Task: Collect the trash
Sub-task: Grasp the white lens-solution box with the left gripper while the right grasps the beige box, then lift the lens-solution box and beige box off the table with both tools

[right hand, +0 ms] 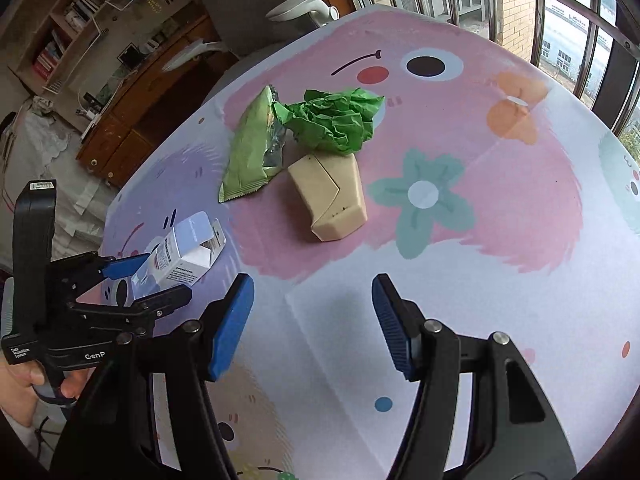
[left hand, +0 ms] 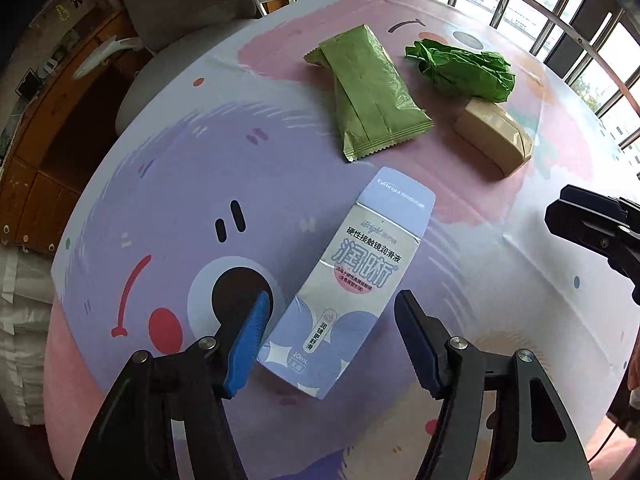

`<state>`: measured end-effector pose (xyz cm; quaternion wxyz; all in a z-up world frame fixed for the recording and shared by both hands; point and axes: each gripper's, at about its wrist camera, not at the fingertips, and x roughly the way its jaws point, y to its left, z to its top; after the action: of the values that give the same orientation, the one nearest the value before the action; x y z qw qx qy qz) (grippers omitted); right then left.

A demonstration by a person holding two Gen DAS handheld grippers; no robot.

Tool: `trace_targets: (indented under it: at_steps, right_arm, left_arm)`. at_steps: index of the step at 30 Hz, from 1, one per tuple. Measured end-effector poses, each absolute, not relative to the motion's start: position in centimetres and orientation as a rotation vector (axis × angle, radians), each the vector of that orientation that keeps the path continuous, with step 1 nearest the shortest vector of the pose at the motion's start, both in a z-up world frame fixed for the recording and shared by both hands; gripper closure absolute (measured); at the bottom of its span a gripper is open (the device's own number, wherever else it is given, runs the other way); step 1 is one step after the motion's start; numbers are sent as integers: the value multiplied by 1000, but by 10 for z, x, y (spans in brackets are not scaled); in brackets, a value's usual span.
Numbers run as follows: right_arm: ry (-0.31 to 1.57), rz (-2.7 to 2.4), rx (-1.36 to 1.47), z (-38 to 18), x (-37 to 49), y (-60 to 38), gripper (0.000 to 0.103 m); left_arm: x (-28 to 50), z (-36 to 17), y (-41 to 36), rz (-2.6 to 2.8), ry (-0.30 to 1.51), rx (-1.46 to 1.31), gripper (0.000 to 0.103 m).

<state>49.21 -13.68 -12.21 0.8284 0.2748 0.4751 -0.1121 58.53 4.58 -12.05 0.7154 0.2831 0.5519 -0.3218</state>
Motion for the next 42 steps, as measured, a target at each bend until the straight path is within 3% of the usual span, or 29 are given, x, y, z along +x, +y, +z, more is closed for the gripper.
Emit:
trace_targets:
  at_steps: [4,12,27,34,38,42]
  right_arm:
    - [995,-255,612,-128,510,-136,45]
    - [983,-334,690,-142,546,-145,44]
    - [919,-575,664,-147,619,-161,30]
    - [942,-564,516,-148,621,-147,30]
    - [945,-541,458,-149,617,-144,41]
    - [945,-517,421,-149,605,-144,41]
  left_arm:
    - [599,-127,51,-705,1232,572,66]
    - [616,-131,67,-624,1253,470,67]
    - [618,-135,107,-584,1276,336,66]
    - [597,-132,118,-584,1277,294,66]
    - [592,-131,114,-577,1280,290,66]
    - [582,-129,115,-561,1276,277,67]
